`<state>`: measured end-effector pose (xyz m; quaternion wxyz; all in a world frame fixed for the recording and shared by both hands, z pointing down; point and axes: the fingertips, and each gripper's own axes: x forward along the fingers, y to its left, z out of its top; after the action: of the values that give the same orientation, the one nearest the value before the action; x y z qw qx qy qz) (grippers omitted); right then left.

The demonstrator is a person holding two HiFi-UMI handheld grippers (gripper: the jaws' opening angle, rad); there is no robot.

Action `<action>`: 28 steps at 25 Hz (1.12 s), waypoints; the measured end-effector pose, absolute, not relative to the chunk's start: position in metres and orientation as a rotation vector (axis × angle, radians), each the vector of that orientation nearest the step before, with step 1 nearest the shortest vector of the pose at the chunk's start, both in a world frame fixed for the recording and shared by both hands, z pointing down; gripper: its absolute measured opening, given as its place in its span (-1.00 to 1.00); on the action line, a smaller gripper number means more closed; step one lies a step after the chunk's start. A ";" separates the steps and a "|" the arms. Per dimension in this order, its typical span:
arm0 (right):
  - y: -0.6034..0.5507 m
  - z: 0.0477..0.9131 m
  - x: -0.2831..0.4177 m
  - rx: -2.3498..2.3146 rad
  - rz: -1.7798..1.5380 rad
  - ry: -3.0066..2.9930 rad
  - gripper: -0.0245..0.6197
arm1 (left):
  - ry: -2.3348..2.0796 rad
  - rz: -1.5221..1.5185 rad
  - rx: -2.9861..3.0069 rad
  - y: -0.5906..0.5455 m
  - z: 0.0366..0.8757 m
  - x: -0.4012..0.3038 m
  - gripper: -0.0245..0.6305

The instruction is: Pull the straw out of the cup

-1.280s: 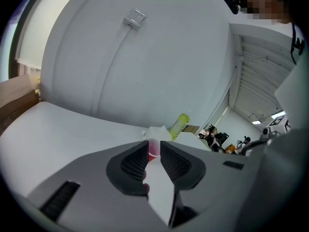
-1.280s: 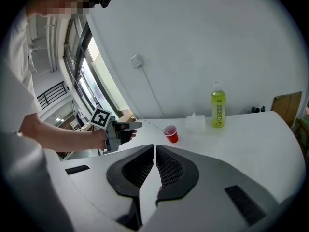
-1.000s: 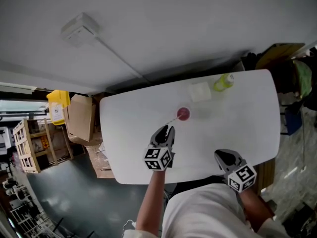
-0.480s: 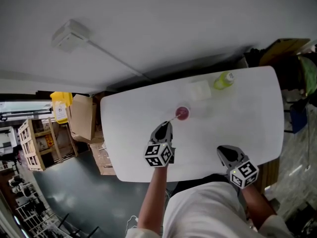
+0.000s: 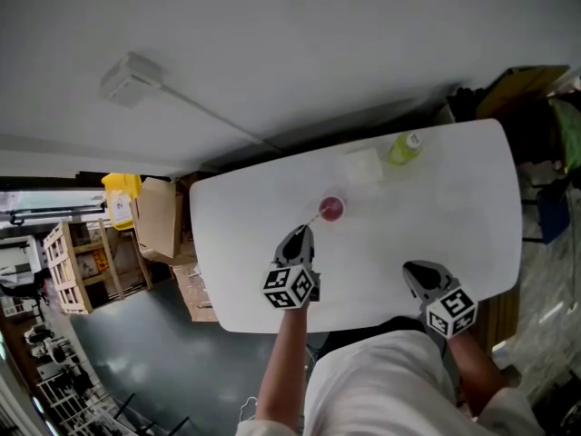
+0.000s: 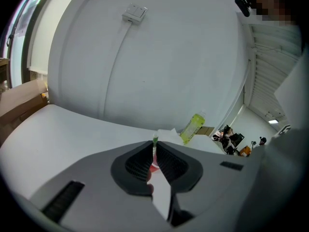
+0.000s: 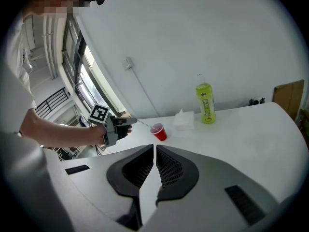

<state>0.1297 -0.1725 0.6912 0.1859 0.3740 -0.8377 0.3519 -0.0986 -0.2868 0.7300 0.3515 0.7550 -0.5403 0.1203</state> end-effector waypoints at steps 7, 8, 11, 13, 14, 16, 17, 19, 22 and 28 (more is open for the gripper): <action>-0.171 0.682 0.134 1.088 0.965 -2.361 -0.80 | -1.420 0.288 1.963 -0.276 0.713 -0.103 -0.85; -0.169 0.680 0.133 1.090 0.960 -2.362 -0.80 | -1.424 0.279 1.966 -0.274 0.709 -0.105 -0.85; -0.160 0.674 0.126 1.087 0.930 -2.369 -0.80 | -1.433 0.240 1.979 -0.266 0.695 -0.111 -0.85; -0.152 0.668 0.118 1.085 0.912 -2.375 -0.80 | -1.434 0.217 1.988 -0.259 0.686 -0.117 -0.85; -0.147 0.664 0.114 1.084 0.904 -2.379 -0.80 | -1.433 0.207 1.992 -0.255 0.682 -0.120 -0.85; -0.136 0.656 0.106 1.081 0.884 -2.387 -0.80 | -1.433 0.183 1.999 -0.246 0.673 -0.125 -0.85; -0.130 0.653 0.101 1.075 0.870 -2.391 -0.80 | -1.434 0.171 2.000 -0.242 0.668 -0.129 -0.85; -0.118 0.647 0.090 1.056 0.840 -2.399 -0.80 | -1.440 0.146 2.007 -0.233 0.658 -0.136 -0.85; -0.106 0.636 0.077 1.036 0.795 -2.413 -0.80 | -1.449 0.111 2.023 -0.220 0.641 -0.145 -0.85; -0.083 0.614 0.073 1.048 0.725 -2.456 -0.80 | -1.475 0.033 2.039 -0.183 0.607 -0.155 -0.85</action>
<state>0.0731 -0.0828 0.6143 0.1862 0.3722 -0.8721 0.2574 -0.1547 -0.1832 0.6070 0.3072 0.7709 -0.5578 0.0123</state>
